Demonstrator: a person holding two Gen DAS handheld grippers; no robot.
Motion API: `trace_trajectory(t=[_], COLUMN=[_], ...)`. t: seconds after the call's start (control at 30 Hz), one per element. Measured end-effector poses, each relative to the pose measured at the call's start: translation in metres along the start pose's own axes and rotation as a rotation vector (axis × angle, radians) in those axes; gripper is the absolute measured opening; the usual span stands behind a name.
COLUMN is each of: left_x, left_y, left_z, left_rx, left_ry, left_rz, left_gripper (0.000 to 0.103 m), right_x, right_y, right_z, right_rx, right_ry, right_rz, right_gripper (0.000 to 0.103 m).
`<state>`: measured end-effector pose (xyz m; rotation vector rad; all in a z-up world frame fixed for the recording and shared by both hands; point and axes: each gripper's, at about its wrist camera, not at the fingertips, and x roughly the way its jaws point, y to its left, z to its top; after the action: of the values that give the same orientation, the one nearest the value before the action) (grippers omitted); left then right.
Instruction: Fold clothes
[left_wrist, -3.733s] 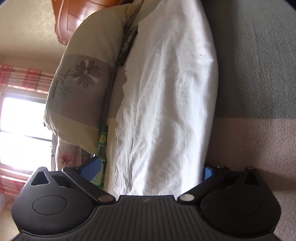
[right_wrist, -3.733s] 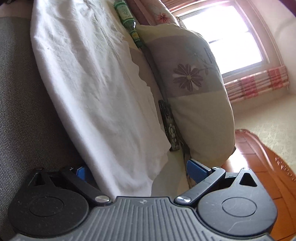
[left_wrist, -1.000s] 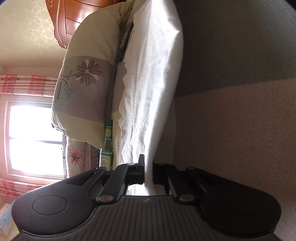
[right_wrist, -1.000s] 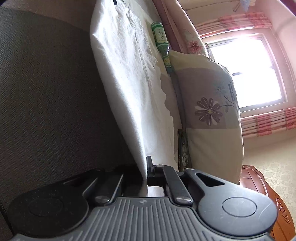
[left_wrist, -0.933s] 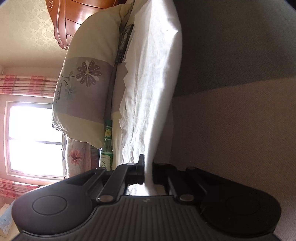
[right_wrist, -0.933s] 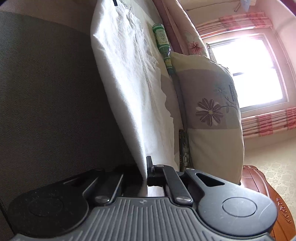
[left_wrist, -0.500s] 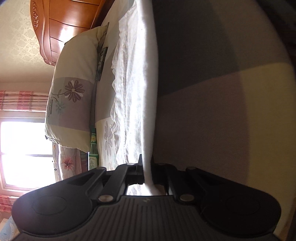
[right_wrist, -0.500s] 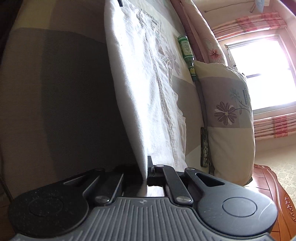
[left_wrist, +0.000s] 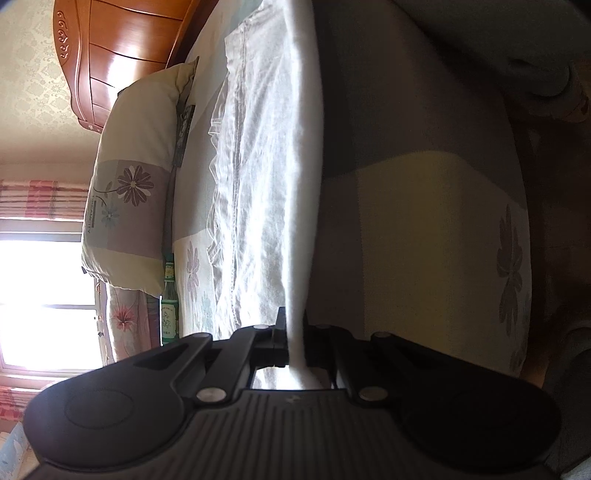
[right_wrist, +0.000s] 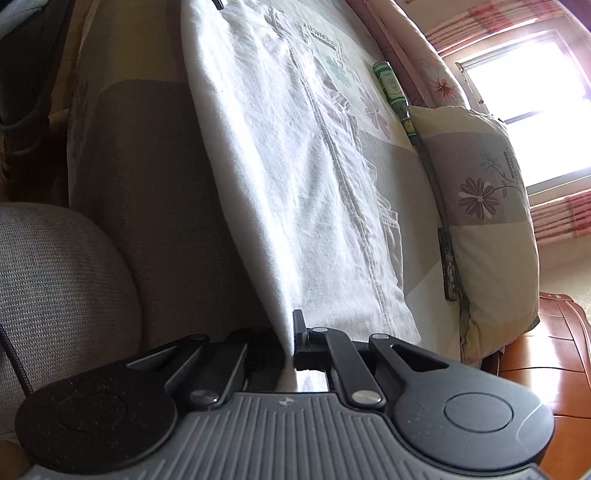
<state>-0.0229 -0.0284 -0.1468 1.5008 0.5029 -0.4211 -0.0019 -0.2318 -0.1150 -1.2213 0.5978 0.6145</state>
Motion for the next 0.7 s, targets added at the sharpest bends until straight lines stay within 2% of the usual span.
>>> trace_trajectory(t=[0.13, 0.27, 0.33, 0.4, 0.5, 0.63, 0.7], left_x=[-0.003, -0.003, -0.013, -0.030, -0.056, -0.071, -0.061], left_y=[-0.005, -0.006, 0.000, 0.014, 0.047, 0.097, 0.115], left_z=[-0.001, -0.003, -0.006, -0.011, -0.026, -0.050, -0.056], left_rx=[-0.006, -0.003, -0.041, -0.142, -0.371, -0.683, -0.785], left_ry=[-0.006, -0.003, -0.008, -0.025, -0.058, -0.108, -0.112], left_rz=[-0.011, -0.063, -0.105, -0.178, -0.266, -0.264, -0.236], left_gripper=[0.000, 0.002, 0.003, 0.007, 0.007, 0.008, 0.009], right_x=[-0.005, -0.011, -0.017, -0.031, -0.053, -0.069, -0.067], right_y=[0.006, 0.004, -0.001, -0.006, -0.015, -0.040, -0.057], right_z=[-0.005, -0.011, -0.018, -0.027, -0.042, -0.051, -0.051], right_rx=[0.032, 0.091, 0.134, 0.194, 0.301, 0.486, 0.569], right_ry=[0.002, 0.008, 0.005, -0.002, -0.023, -0.090, -0.128], right_rz=[0.012, 0.061, 0.088, 0.112, 0.142, 0.185, 0.183], right_gripper=[0.006, 0.011, 0.012, 0.013, 0.013, 0.013, 0.013])
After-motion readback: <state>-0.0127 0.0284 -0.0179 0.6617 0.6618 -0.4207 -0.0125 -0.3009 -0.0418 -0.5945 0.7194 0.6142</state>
